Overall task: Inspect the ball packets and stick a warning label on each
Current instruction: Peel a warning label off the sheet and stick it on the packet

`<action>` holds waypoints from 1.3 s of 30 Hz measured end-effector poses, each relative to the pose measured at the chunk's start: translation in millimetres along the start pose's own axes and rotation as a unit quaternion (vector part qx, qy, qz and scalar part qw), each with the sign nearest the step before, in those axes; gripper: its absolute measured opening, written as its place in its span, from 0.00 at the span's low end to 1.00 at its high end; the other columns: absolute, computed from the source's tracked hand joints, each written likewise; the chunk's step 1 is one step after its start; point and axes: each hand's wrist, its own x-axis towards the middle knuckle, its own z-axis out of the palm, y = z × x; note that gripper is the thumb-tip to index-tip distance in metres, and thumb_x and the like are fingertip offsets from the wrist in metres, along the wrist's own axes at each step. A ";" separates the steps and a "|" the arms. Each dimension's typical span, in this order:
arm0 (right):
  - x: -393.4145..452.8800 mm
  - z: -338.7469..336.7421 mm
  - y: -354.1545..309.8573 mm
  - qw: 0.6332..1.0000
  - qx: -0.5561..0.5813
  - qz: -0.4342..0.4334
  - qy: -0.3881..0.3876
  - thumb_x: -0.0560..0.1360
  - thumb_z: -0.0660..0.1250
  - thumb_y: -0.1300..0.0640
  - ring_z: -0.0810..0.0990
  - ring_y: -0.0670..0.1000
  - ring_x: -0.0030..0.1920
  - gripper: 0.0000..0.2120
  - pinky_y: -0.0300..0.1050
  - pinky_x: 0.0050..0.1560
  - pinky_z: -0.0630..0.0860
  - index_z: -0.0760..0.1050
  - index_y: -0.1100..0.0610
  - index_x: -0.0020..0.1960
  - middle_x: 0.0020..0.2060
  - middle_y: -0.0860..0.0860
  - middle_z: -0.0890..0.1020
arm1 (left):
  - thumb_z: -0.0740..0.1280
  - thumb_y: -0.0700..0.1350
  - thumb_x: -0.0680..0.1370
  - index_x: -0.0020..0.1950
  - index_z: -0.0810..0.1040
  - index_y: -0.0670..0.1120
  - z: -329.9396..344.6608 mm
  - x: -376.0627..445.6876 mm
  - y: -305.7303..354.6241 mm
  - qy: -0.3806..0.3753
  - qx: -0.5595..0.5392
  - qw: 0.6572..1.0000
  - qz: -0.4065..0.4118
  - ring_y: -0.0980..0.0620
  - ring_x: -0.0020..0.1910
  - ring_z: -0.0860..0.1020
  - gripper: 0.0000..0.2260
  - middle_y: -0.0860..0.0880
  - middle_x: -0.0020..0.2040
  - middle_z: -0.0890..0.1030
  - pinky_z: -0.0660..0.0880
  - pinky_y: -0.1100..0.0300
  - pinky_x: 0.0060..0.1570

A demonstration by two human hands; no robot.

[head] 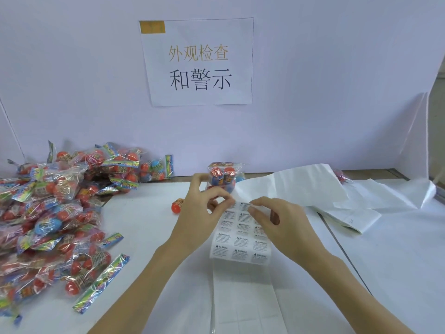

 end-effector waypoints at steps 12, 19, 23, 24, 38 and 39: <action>-1.1 -1.8 0.6 0.982 -0.076 -0.143 0.101 0.78 0.71 0.49 0.75 0.48 0.55 0.13 0.44 0.55 0.73 0.86 0.50 0.60 0.57 0.48 0.80 | 0.69 0.48 0.82 0.46 0.78 0.55 3.7 -0.9 -4.1 -0.026 0.024 0.999 -0.014 0.55 0.41 0.82 0.06 0.55 0.61 0.67 0.75 0.74 0.45; -1.7 2.1 -1.1 0.982 -0.057 -0.158 0.086 0.77 0.74 0.55 0.78 0.49 0.50 0.13 0.44 0.52 0.75 0.85 0.51 0.62 0.50 0.46 0.81 | 0.70 0.46 0.82 0.44 0.79 0.54 4.1 -1.6 -1.5 -0.033 0.008 0.999 -0.033 0.49 0.37 0.81 0.07 0.58 0.61 0.68 0.80 0.61 0.44; -2.3 2.5 -4.6 0.986 -0.001 -0.148 0.083 0.77 0.76 0.60 0.80 0.50 0.53 0.09 0.45 0.54 0.77 0.85 0.51 0.55 0.52 0.45 0.80 | 0.70 0.46 0.82 0.44 0.80 0.50 4.7 -3.4 -0.5 -0.044 0.005 0.998 -0.042 0.47 0.36 0.80 0.07 0.62 0.61 0.67 0.80 0.57 0.43; -2.6 2.1 -5.7 0.984 0.008 -0.152 0.088 0.77 0.76 0.61 0.80 0.49 0.54 0.08 0.44 0.55 0.77 0.85 0.51 0.54 0.52 0.45 0.80 | 0.70 0.46 0.82 0.44 0.80 0.49 5.2 -3.3 -0.6 -0.046 0.007 0.998 -0.046 0.47 0.37 0.80 0.07 0.61 0.61 0.67 0.80 0.57 0.43; -2.4 -8.0 -29.1 0.938 0.314 0.019 0.145 0.81 0.68 0.67 0.85 0.51 0.43 0.12 0.37 0.46 0.80 0.80 0.50 0.51 0.43 0.47 0.84 | 0.72 0.42 0.81 0.59 0.85 0.57 -30.1 14.4 5.9 0.182 -0.160 0.966 -0.095 0.45 0.50 0.83 0.12 0.50 0.58 0.79 0.80 0.56 0.45; -2.0 -8.5 -29.8 0.931 0.335 0.031 0.140 0.81 0.68 0.67 0.85 0.51 0.41 0.11 0.38 0.45 0.81 0.81 0.51 0.51 0.42 0.49 0.84 | 0.71 0.40 0.81 0.59 0.86 0.57 -31.8 15.4 11.9 0.172 -0.212 0.958 -0.089 0.45 0.52 0.84 0.12 0.49 0.59 0.82 0.80 0.58 0.48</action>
